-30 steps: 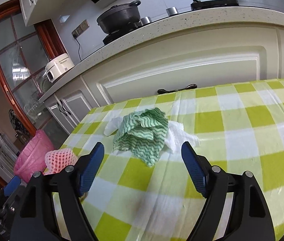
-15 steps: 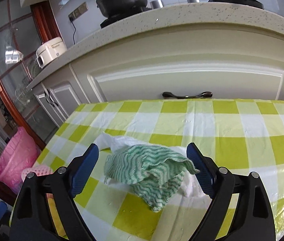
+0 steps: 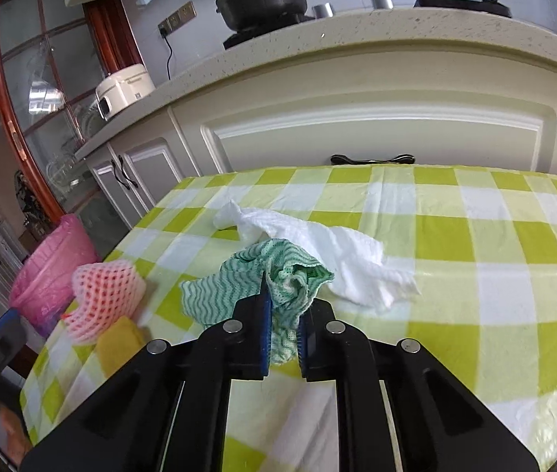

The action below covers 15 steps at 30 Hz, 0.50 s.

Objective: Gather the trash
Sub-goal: 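Grasp the green striped cloth with the right gripper while the left gripper grasps white tissue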

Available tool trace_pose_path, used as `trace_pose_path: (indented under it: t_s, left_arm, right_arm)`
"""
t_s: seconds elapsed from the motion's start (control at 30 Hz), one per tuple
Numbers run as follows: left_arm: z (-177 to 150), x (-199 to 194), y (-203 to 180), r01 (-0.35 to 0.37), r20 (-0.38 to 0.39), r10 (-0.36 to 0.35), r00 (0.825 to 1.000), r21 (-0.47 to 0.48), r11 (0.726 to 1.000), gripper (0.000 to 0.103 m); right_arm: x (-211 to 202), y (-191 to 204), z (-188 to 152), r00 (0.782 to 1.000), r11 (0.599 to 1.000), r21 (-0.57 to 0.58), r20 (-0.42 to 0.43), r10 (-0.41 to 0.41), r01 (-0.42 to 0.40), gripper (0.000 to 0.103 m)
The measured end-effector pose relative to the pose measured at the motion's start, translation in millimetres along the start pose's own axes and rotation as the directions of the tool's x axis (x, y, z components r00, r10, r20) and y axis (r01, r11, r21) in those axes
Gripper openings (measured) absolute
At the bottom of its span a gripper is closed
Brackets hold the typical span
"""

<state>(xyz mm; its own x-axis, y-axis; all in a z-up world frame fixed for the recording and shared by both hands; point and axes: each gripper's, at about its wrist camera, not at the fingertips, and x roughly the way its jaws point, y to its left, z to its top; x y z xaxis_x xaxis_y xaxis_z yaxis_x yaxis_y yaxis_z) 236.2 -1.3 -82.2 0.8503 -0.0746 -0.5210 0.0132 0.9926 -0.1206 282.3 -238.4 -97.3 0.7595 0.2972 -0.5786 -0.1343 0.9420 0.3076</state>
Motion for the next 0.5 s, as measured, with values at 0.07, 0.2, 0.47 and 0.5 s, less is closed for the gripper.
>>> trace_pose_path:
  t_s: [0.07,0.2,0.47,0.5]
  left_arm:
    - [8,6,-8,0.006,0.004,-0.006,1.0,0.015,1.0,0.098]
    - [20,24,-34,0.039,-0.003,-0.039,0.999,0.031,0.999,0.098]
    - [35,84,-103,0.051,-0.041,-0.048,0.998,0.055,0.997,0.098]
    - [36,92,-109,0.047,-0.046,-0.044,0.998,0.053,0.998,0.098]
  right_arm:
    - [-18,-9,-3,1.0,1.0,0.029,0.023,0.001,-0.001,0.013]
    - [-47,-31,-8,0.997,0.997,0.061,0.064,-0.052,0.048,0.013]
    - [-71,-84,1,0.983,0.979,0.18,0.137,-0.121,0.096,0.013]
    - [-72,-90,4,0.981,0.977,0.189,0.145,-0.128,0.099,0.013]
